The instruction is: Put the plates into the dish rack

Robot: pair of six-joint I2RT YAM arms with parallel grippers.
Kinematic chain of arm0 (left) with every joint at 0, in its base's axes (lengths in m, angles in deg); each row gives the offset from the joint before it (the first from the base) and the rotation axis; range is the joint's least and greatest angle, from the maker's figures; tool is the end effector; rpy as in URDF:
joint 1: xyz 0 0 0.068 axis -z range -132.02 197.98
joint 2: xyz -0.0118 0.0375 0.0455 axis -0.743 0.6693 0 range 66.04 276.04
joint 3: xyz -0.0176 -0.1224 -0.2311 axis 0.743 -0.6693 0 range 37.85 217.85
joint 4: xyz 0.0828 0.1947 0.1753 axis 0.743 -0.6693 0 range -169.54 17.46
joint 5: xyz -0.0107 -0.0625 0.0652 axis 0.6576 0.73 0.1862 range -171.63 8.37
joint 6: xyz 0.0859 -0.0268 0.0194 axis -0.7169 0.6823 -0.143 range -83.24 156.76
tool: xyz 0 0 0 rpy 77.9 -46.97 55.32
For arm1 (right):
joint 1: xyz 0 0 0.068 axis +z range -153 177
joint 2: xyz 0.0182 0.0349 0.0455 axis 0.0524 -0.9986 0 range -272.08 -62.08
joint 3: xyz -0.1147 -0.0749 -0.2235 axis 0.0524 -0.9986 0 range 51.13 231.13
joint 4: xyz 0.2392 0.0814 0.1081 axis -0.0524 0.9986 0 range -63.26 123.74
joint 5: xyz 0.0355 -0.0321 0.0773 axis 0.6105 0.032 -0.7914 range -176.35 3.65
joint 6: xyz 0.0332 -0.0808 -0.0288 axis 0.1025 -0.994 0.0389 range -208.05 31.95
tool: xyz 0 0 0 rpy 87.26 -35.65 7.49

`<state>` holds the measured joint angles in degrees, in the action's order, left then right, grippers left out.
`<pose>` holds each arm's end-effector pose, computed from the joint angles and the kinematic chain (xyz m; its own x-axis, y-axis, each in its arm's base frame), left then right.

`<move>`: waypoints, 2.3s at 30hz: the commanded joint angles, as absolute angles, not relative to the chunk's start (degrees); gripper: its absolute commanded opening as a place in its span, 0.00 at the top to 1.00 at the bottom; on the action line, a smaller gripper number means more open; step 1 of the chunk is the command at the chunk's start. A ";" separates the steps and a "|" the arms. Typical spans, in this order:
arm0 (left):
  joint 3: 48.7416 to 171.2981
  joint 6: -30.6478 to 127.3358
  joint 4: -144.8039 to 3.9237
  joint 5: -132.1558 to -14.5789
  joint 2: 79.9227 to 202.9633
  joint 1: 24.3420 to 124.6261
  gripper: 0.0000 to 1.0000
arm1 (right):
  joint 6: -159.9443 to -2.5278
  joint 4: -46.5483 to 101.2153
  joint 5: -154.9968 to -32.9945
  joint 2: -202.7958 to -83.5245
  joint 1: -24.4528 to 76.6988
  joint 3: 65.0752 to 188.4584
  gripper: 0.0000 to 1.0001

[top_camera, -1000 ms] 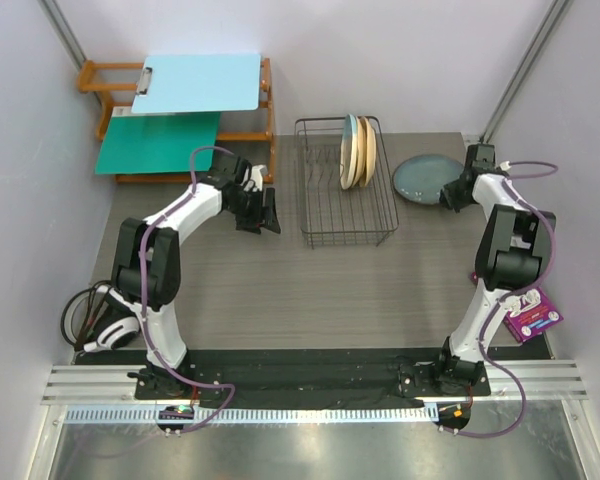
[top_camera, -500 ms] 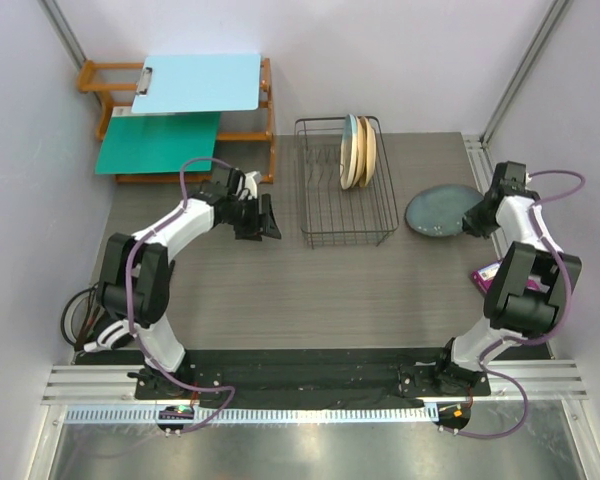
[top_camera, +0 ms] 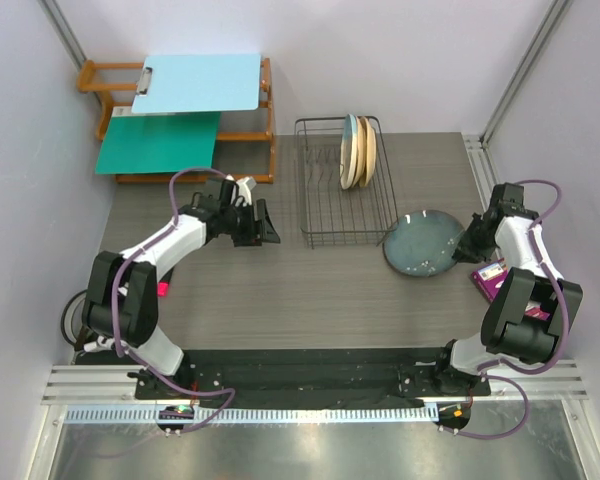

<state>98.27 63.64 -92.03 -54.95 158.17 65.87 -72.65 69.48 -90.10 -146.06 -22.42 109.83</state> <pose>0.3446 -0.1502 0.1658 -0.9066 -0.1319 -0.4008 0.1483 0.7897 -0.5953 0.2961 -0.0987 0.1635 -0.7612 0.5493 -0.3447 0.5299 0.8333 0.1577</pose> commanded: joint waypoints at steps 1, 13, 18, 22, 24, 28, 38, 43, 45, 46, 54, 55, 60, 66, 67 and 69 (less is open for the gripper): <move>97.97 64.01 -88.45 -53.86 154.90 66.00 0.37 | -80.92 75.42 -86.62 -145.40 -22.34 110.89 0.99; 91.66 67.60 -84.33 -54.64 151.65 66.09 0.36 | -98.06 83.51 -85.56 -151.28 -21.55 115.91 0.99; 86.81 75.33 -78.19 -56.05 151.29 66.09 0.34 | -102.02 84.22 -88.02 -152.61 -15.07 114.77 0.99; 81.64 81.14 -73.08 -56.05 151.64 66.09 0.32 | -103.25 82.81 -88.55 -151.91 -8.90 113.89 0.99; 80.40 82.72 -72.37 -55.70 151.73 66.35 0.31 | -102.99 82.20 -89.16 -151.90 -6.53 113.36 0.99; 78.55 82.82 -69.82 -55.96 151.91 67.23 0.30 | -102.12 82.55 -90.04 -153.31 -4.33 112.83 0.99; 73.98 86.24 -62.45 -56.75 153.84 70.04 0.34 | -96.50 81.76 -97.07 -155.94 4.37 114.41 0.99; 69.76 88.79 -58.75 -57.20 154.45 70.75 0.38 | -84.02 76.85 -103.66 -158.66 5.96 112.40 0.99; 67.92 89.84 -57.35 -57.37 154.54 70.92 0.41 | -81.12 75.26 -106.91 -160.33 5.79 111.60 0.99; 67.30 90.11 -56.90 -57.89 154.46 71.10 0.43 | -78.58 73.51 -107.88 -161.30 5.96 111.25 0.99; 67.99 90.47 -52.33 -55.09 158.41 76.10 0.50 | -68.10 60.23 -113.16 -159.90 8.68 101.06 0.99; 68.17 90.47 -51.81 -54.74 159.72 76.46 0.50 | -68.01 59.27 -113.16 -160.08 9.38 99.40 0.99; 70.19 90.99 -50.31 -53.68 164.12 77.51 0.52 | -66.78 55.57 -114.74 -159.90 10.61 95.08 0.99; 71.43 91.61 -49.08 -52.80 167.20 78.31 0.69 | -67.75 55.39 -114.75 -158.85 11.59 93.23 0.99; 71.34 91.52 -48.99 -52.71 167.11 78.39 0.77 | -67.75 54.78 -115.27 -158.41 11.50 92.19 0.99; 70.81 91.17 -48.99 -52.28 166.94 78.48 0.88 | -67.83 52.41 -117.72 -157.10 11.06 89.91 0.97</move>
